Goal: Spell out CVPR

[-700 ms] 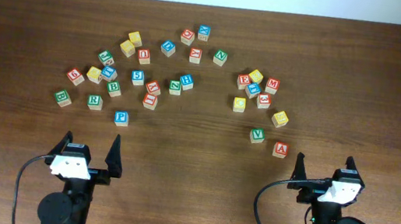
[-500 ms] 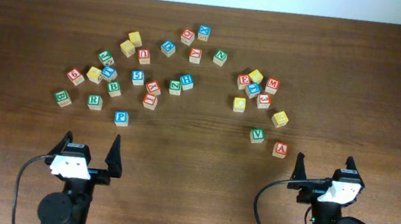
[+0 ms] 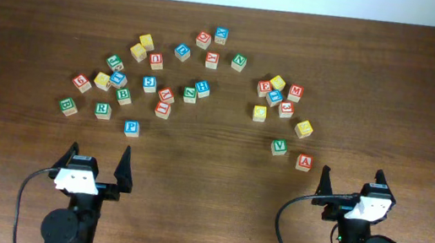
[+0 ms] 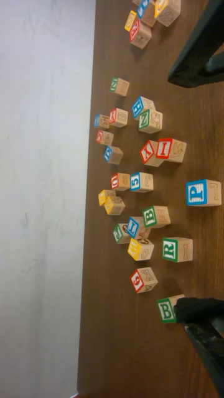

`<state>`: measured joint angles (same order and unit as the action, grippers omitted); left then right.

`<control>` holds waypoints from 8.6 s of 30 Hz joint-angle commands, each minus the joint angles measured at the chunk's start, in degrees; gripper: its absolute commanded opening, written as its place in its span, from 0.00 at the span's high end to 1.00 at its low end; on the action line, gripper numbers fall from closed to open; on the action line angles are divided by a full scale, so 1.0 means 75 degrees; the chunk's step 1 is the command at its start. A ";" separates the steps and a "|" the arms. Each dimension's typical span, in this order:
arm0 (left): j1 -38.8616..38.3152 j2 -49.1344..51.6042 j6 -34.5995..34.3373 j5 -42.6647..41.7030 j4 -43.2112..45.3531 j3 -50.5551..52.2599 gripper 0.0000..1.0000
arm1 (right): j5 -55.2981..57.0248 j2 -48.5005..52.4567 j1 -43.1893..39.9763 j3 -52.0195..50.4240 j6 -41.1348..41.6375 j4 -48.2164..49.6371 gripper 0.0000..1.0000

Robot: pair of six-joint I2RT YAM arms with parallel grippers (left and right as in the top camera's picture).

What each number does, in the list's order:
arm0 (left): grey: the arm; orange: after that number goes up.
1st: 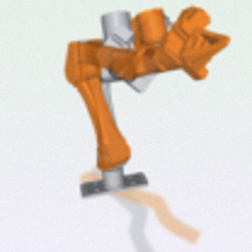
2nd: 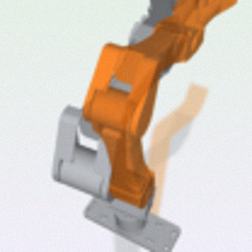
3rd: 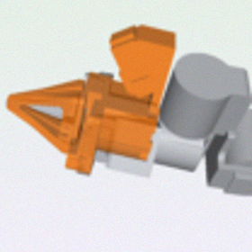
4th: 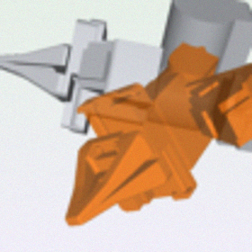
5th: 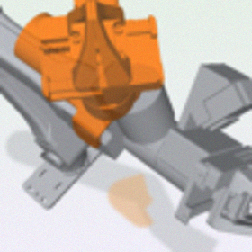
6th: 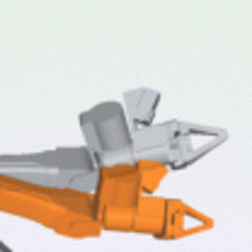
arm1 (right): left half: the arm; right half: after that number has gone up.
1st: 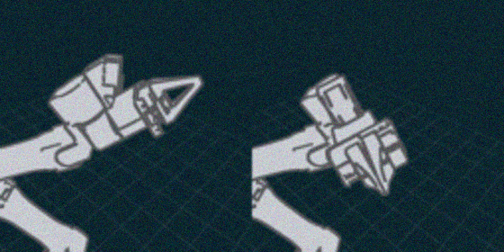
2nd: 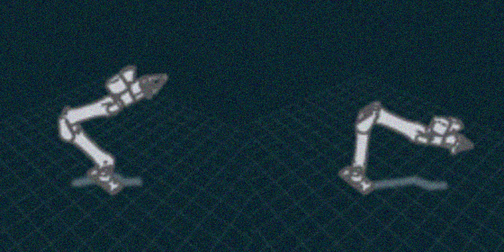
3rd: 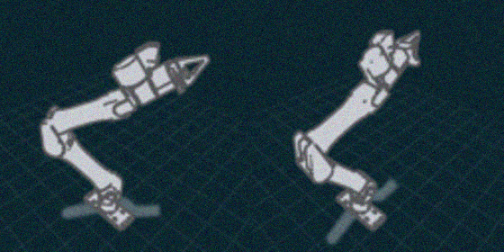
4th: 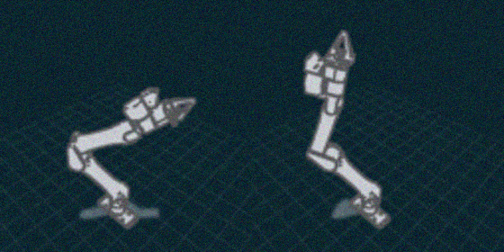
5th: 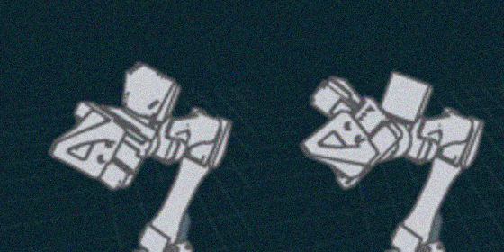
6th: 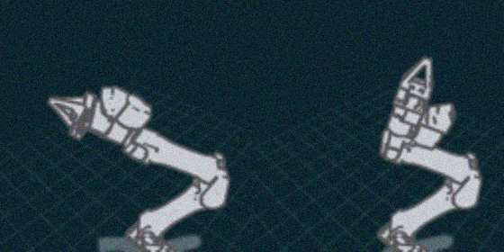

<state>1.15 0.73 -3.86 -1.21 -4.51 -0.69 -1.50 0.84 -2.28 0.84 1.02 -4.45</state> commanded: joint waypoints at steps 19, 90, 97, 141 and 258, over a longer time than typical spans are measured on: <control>0.0032 -0.0052 0.0122 0.0082 -0.0038 0.0023 0.01 | 0.0038 -0.0064 -0.0050 -0.0070 -0.0044 -0.0003 0.02; 0.0032 0.8093 -0.1763 -0.2617 -0.6534 -0.8827 0.01 | 0.0038 -0.0064 -0.0050 -0.0070 -0.0044 -0.0003 0.02; -0.0003 0.9177 -0.1792 -0.4409 -0.6493 -0.8827 0.01 | 0.0041 -0.0064 -0.0050 -0.0070 -0.0044 -0.0003 0.02; 0.1684 0.9410 -0.2964 0.0420 -0.7359 -0.8827 0.01 | -0.3217 0.0125 -0.0050 0.0959 0.4762 0.4884 0.02; 0.1684 0.9410 -0.2964 0.0420 -0.7356 -0.8827 0.01 | 0.0947 1.6699 0.6749 1.2001 0.6137 -0.5053 0.67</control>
<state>13.47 71.37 -25.39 1.54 -59.79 -66.32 7.25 125.01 48.73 91.05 47.11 -42.35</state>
